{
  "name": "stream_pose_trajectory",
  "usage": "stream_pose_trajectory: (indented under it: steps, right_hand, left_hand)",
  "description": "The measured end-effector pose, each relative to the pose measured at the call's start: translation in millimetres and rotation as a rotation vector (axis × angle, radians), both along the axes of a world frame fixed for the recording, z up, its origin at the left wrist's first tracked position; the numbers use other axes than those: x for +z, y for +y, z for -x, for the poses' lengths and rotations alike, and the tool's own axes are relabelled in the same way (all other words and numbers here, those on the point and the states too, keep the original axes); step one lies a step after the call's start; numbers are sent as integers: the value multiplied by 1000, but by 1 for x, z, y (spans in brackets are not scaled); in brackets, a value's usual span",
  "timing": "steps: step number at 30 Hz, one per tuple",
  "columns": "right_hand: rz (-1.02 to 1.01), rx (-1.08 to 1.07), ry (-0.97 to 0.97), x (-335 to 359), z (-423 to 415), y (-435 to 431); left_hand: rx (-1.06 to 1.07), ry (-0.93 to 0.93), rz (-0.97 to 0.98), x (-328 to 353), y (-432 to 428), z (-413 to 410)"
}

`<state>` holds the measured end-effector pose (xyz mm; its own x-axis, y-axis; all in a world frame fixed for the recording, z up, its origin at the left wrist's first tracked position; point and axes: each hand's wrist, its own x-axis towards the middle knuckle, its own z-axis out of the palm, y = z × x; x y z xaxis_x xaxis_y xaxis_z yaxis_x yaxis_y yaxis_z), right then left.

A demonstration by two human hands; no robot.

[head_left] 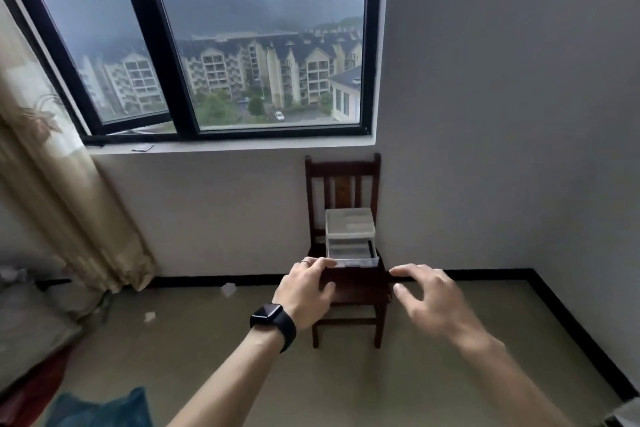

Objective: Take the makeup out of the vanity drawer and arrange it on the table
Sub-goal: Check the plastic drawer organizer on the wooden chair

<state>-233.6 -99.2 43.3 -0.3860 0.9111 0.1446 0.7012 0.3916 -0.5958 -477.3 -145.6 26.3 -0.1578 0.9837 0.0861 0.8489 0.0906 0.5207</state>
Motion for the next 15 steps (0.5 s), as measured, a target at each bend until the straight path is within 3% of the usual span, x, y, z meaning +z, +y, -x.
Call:
stream_pose_trajectory:
  steps: [15]
  right_hand:
    - [425,-51,-124,-149,18,238]
  left_hand:
    - [-17,-128,408,-156,256,15]
